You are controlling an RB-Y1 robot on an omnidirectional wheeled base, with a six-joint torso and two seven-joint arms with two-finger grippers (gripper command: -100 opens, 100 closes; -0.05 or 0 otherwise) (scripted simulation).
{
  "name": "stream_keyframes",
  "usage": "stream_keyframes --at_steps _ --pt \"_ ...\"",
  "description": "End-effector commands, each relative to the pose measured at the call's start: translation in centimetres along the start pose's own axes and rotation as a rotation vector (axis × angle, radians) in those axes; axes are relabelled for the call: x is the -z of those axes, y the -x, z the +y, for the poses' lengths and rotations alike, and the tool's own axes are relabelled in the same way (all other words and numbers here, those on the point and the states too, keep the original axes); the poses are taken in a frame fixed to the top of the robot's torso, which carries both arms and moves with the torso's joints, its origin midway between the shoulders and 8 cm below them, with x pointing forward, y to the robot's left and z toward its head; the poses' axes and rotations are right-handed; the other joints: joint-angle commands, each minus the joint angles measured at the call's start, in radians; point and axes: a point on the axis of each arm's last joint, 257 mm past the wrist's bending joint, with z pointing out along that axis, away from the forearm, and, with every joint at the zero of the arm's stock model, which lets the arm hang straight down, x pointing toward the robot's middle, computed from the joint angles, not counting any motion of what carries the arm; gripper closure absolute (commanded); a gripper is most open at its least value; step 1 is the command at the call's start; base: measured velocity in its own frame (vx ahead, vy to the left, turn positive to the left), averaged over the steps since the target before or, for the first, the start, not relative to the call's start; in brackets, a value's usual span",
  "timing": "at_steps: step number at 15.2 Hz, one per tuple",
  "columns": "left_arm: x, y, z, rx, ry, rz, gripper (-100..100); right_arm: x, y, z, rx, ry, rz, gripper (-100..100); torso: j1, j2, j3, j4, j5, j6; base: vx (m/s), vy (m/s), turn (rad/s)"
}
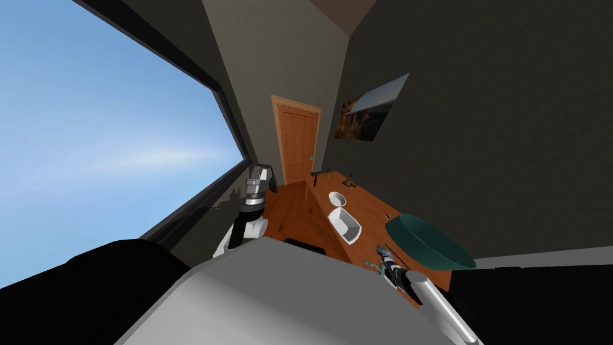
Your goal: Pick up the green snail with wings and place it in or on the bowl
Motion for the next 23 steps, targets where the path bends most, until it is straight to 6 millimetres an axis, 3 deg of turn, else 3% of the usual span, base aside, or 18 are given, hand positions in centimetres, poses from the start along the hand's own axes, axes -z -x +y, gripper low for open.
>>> stream_keyframes --at_steps 1,4,5,16,23 --pt "0.0 0.0 0.0 0.000 0.000 0.000 0 -0.6 0.3 0.2 -0.011 0.003 0.006 -100 0.000 0.000 0.000 0.000 0.000 0.000 -0.028 -0.047 0.077" --pt "0.0 0.0 0.0 0.000 0.000 0.000 0 -0.8 0.4 0.2 -0.013 0.004 0.005 -100 0.000 0.001 0.000 0.000 0.000 0.000 -0.023 -0.035 0.059" --pt "0.0 0.0 0.0 0.000 0.000 0.000 0 -0.8 0.4 0.2 -0.014 0.004 0.007 100 0.000 0.000 0.000 0.000 0.000 0.000 -0.005 -0.009 0.002" --pt "0.0 0.0 0.0 0.000 0.000 0.000 0 0.6 -0.4 -0.2 0.012 -0.003 0.001 100 0.007 -0.002 -0.001 0.000 0.002 0.000 0.015 0.025 -0.053" --pt "0.0 0.0 0.0 0.000 0.000 0.000 0 2.4 -1.1 -3.5 0.089 -0.038 -0.015 100 0.000 0.012 0.007 0.003 0.002 -0.001 -0.149 -0.062 0.090"
